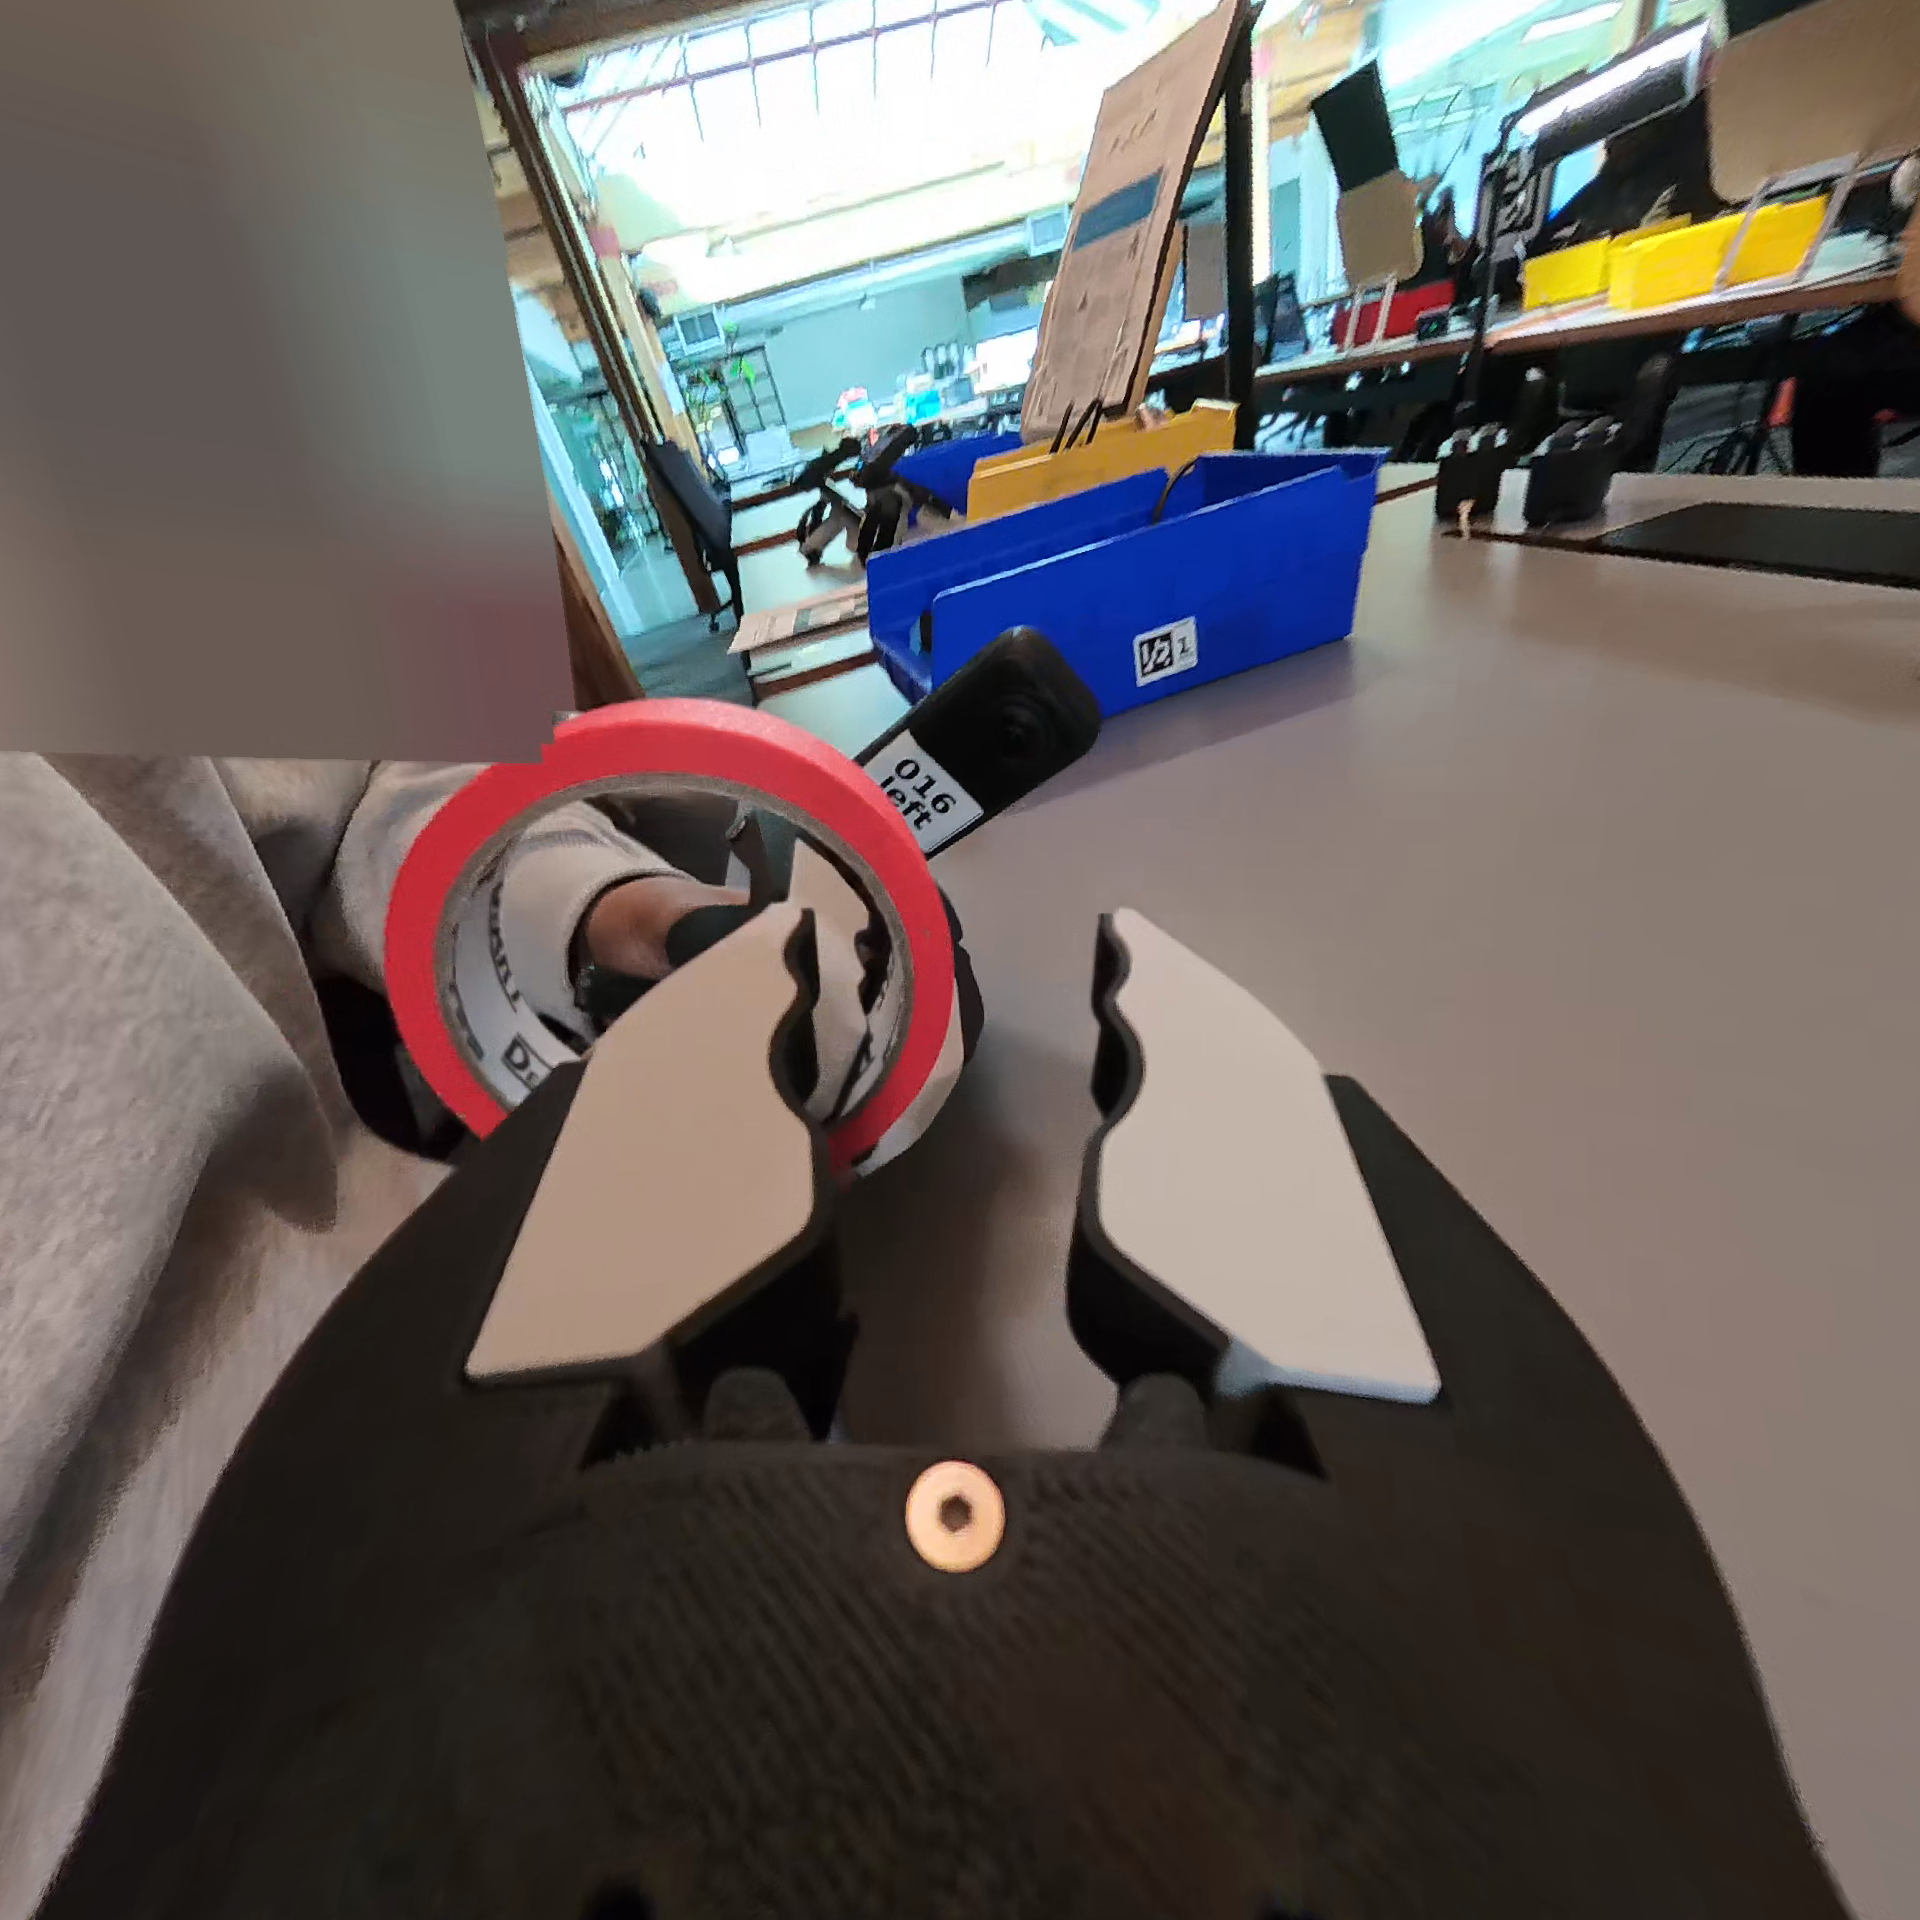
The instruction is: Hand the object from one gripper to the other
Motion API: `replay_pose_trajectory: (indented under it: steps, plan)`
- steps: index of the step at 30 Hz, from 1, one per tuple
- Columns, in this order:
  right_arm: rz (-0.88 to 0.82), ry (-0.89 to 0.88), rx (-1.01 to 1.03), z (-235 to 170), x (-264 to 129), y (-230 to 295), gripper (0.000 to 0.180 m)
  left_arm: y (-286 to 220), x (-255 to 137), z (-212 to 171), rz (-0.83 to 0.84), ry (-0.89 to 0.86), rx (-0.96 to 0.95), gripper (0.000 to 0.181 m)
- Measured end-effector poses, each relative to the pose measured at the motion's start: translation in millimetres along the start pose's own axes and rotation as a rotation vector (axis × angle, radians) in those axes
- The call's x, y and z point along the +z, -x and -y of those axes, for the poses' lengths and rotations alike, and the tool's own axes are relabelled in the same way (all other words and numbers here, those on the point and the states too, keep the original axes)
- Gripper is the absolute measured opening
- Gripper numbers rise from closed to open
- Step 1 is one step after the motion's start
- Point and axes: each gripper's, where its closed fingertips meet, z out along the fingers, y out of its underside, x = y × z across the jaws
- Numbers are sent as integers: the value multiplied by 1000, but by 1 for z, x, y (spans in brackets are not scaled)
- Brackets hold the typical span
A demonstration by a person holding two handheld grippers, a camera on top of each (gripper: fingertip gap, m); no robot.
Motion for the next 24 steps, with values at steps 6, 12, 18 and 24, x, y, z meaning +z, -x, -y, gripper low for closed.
replay_pose_trajectory:
  steps: [6,12,18,24]
  plan:
    - [48,-113,58,17,-10,0,55,2,-17,23,53,-114,47,11]
    - [216,-86,48,14,0,37,53,5,-31,39,106,-209,89,11]
    - [286,-23,4,3,14,65,44,11,-31,38,168,-205,138,11]
    - [287,13,-58,-2,14,71,15,13,-27,34,197,-177,177,11]
